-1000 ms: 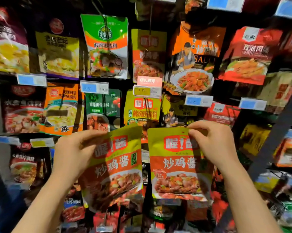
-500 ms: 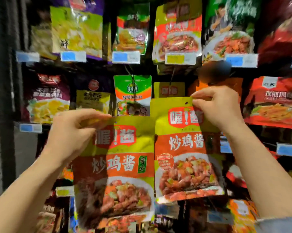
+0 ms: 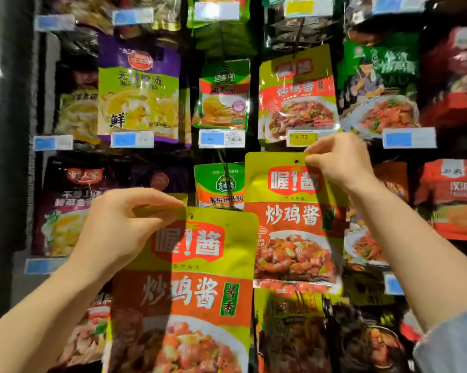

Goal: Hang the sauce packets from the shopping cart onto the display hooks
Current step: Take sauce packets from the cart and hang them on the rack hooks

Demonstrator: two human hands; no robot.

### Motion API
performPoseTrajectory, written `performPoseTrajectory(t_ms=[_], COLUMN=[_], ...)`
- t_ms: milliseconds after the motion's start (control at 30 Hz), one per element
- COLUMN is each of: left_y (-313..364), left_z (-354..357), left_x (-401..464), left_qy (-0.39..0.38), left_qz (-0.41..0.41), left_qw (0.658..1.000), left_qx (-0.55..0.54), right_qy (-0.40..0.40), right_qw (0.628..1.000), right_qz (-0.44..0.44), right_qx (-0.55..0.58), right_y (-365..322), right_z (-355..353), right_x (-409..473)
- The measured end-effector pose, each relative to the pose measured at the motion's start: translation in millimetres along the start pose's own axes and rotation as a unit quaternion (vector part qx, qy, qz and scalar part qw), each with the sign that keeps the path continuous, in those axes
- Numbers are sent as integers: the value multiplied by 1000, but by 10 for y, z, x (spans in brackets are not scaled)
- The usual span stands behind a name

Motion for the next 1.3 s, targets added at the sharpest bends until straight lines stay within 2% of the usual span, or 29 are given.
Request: performPoseTrajectory(t_ms=[333, 500, 833, 1200, 1300], left_y=[-182, -272, -421, -499, -484], left_z=[528, 833, 1192, 1244, 1241], left_x=[222, 330, 421, 468, 463], left_qy=[12, 12, 12, 30, 31], left_qz=[-20, -35, -45, -60, -59], left_qw=[1000, 999, 999, 998, 998], left_qx=[-18, -29, -27, -10, -13], right_qy=[23, 77, 142, 244, 247], right_qw=[999, 995, 988, 965, 964], right_qz=[47, 46, -31, -101, -97], right_qx=[0, 35, 58, -7, -15], right_y=[367, 548, 590, 572, 580], right_z=[252, 261, 437, 556, 616], right_x=[172, 306, 426, 367, 324])
Point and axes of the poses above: each hand's wrist, its own x-axis towards the middle knuckle, its own z-axis out of the palm, y = z × x, the point moved 5 cm from there along x, towards the middle knuckle, and after that the axes turned 15 degrees about y, right-handed, at the moved point
